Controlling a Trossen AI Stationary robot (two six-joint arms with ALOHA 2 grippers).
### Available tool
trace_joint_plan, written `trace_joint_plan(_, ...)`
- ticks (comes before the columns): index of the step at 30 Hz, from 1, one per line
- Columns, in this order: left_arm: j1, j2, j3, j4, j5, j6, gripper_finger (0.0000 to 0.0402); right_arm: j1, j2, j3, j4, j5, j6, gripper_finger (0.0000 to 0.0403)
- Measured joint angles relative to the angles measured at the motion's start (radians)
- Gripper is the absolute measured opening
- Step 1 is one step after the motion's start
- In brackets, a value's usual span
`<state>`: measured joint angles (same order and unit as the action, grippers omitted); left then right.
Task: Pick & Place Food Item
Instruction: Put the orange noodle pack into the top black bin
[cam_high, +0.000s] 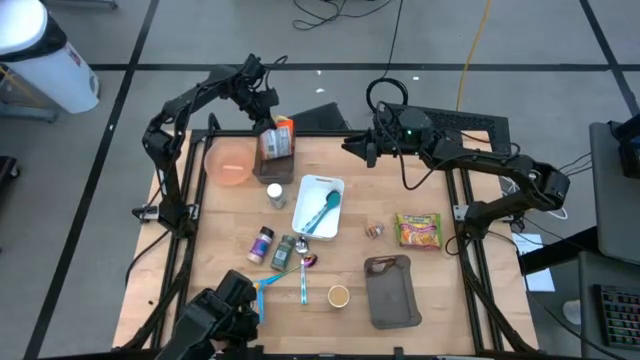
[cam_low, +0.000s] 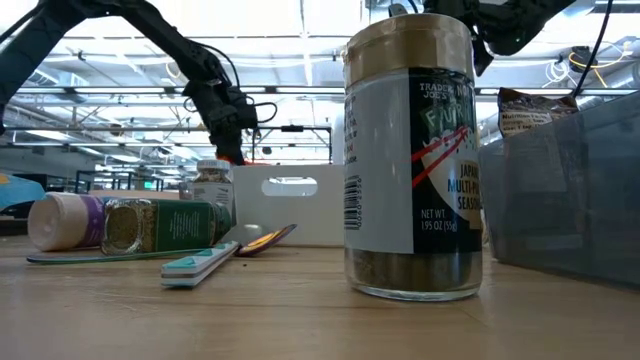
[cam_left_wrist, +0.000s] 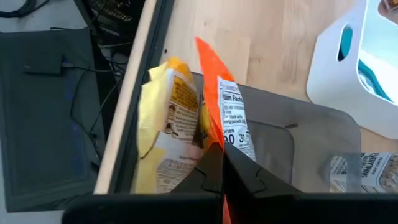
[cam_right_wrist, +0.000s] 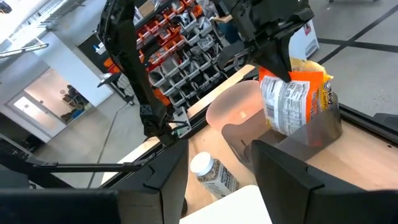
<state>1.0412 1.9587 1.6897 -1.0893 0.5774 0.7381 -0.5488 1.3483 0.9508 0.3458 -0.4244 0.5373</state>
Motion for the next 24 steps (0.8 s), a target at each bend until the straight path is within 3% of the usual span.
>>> trace_joint_plan(18, -0.002, 0.000, -0.067, 0.054, -0.006, 0.000, 0.0007, 0.000, 0.000, 0.000, -0.001, 0.003, -0.001, 0.0166)
trace_joint_plan(24, -0.002, 0.000, -0.067, 0.056, -0.062, -0.035, 0.0018, 0.000, 0.000, 0.000, -0.002, 0.003, -0.008, 0.0166)
